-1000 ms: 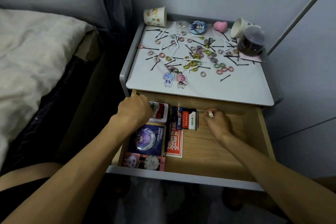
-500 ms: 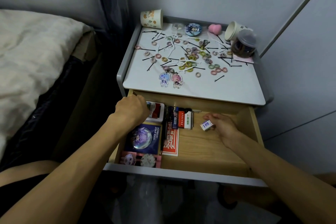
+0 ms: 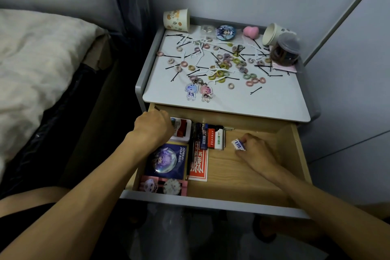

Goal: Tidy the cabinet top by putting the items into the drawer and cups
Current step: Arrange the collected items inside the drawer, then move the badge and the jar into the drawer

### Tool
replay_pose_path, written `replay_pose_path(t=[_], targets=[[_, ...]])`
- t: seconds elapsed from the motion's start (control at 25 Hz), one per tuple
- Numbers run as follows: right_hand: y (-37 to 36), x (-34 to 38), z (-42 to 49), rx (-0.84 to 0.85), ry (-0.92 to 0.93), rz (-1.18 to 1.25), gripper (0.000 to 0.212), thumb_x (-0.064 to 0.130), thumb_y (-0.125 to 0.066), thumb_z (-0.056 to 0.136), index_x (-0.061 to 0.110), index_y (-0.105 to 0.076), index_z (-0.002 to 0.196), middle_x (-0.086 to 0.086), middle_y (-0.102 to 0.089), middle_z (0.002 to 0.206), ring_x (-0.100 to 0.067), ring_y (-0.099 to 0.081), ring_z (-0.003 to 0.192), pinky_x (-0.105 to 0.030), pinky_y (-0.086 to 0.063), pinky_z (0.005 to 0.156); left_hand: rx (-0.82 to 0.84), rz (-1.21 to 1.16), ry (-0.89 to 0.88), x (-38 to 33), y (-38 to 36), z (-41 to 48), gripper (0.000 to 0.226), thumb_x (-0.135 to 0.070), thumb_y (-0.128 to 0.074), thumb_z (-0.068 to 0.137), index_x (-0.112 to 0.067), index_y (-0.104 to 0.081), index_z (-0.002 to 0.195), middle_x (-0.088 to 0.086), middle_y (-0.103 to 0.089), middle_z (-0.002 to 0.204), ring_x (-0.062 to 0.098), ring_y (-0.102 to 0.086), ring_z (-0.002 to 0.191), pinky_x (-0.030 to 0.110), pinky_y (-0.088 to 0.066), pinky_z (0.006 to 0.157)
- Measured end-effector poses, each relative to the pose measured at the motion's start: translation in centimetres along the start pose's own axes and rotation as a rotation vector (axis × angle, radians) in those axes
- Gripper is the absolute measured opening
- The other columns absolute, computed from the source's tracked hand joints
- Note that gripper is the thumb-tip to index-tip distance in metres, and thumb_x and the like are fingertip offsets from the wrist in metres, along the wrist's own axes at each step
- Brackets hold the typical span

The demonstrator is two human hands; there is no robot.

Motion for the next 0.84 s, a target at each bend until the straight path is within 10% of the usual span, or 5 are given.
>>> replay_pose_path(t=[0.28, 0.84], targets=[[-0.2, 2.6, 1.0, -0.042, -0.063, 0.299, 0.007, 0.015, -0.070, 0.088, 0.012, -0.065, 0.091, 0.002, -0.064, 0.082, 0.004, -0.051, 0.059, -0.002, -0.035, 0.042, -0.005, 0.002, 0.000, 0.0, -0.1, 0.3, 0.035, -0.030, -0.046, 0.099, -0.005, -0.055, 0.121, 0.017, -0.060, 0.122, 0.036, -0.059, 0.109, 0.038, -0.045, 0.080], [0.0, 2.4, 1.3, -0.054, -0.113, 0.404, 0.022, 0.022, -0.071, 0.088, 0.010, -0.061, 0.103, -0.004, -0.069, 0.087, -0.017, -0.066, 0.074, -0.023, -0.048, 0.064, -0.080, 0.130, 0.001, -0.4, 0.7, -0.4, 0.036, -0.031, -0.042, 0.100, -0.006, -0.051, 0.123, 0.016, -0.058, 0.124, 0.035, -0.058, 0.111, 0.039, -0.045, 0.082]])
Point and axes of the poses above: each hand's wrist, its own z-axis towards the middle knuckle, its own y-axis out of the back of the hand, x = y × z, the point moved 6 cm from there along z, towards the middle knuckle
